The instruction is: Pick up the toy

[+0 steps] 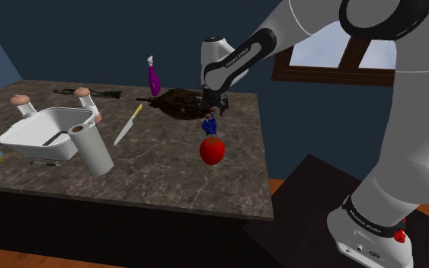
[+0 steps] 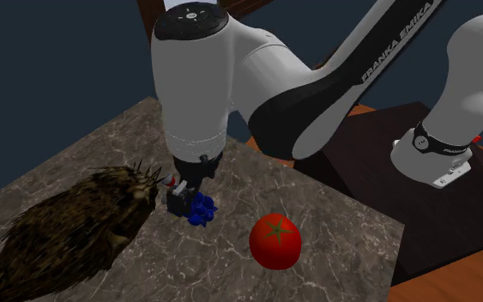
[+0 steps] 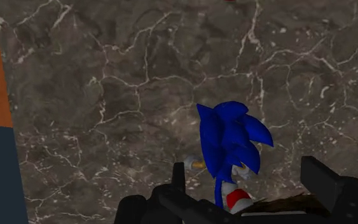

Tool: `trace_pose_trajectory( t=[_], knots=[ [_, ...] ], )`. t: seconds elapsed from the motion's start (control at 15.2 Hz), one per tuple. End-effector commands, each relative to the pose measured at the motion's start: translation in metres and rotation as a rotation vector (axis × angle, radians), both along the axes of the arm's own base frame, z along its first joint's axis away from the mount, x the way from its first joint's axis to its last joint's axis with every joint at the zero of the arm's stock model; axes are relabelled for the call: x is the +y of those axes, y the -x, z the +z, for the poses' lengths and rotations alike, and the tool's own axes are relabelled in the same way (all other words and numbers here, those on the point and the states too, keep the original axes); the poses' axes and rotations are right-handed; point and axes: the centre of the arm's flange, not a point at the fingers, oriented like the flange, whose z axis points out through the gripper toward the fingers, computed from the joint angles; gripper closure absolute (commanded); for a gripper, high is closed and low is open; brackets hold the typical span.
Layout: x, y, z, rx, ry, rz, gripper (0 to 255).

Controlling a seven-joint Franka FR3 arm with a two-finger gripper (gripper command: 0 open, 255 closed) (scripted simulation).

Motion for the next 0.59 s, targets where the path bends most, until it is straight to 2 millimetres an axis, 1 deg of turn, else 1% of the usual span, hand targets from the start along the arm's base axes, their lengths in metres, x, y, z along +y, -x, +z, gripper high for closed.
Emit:
trace_pose_trajectory(
  t=[0.0,0.07,0.46,0.53],
  knots=[
    [-0.010,-0.019,-0.018,-0.002,-0.004,-0.053,0],
    [-0.011,-0.020,-0.019,-0.002,-0.004,-0.056,0],
    [-0.011,-0.020,-0.051,-0.002,-0.004,-0.056,0],
    [-0.011,-0.020,-0.059,-0.002,-0.004,-0.056,0]
  ],
)
